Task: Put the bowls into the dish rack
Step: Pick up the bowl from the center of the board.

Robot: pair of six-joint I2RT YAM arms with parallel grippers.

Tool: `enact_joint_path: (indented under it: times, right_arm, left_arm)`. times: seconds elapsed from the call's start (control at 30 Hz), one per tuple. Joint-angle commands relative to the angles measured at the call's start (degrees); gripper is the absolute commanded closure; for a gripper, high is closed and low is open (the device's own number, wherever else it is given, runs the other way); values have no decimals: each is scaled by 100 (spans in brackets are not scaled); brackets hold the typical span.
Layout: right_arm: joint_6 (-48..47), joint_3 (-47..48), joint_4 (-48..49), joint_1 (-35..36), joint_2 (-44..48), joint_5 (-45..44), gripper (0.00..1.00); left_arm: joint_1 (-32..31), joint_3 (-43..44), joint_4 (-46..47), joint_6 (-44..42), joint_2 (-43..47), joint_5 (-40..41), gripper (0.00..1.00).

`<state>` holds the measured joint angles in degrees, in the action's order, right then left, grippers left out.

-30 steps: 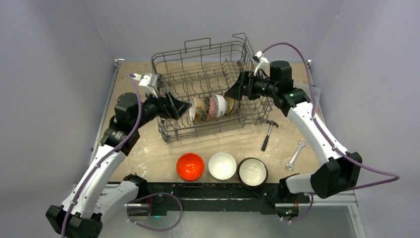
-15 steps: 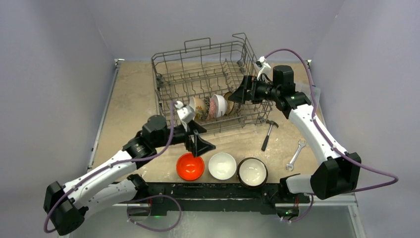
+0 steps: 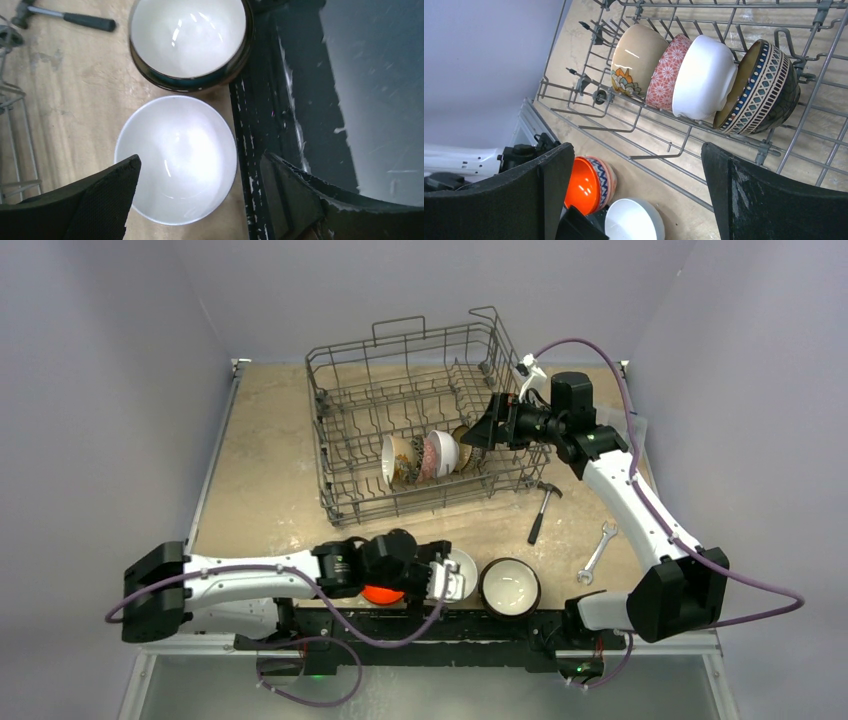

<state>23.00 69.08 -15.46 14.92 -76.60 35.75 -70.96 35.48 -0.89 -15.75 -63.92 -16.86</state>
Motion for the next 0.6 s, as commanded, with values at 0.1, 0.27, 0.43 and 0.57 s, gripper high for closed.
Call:
enact_joint_path:
  times: [0.1, 0.27, 0.43, 0.57]
  right_arm:
    - [-94, -44, -118, -48, 177, 93, 1]
    - [-83, -78, -115, -47, 224, 104, 1]
    - [-45, -128, -66, -49, 284, 183, 1]
    - [-39, -121, -62, -45, 301, 206, 1]
  left_arm:
    - [-862, 681, -717, -1228, -1290, 1824, 24]
    - [-1210, 802, -686, -1250, -1868, 2330, 36]
    - [-1462, 916, -745, -1359, -2245, 2687, 54]
    - [-1506, 1042, -818, -1410, -2410, 2717, 72]
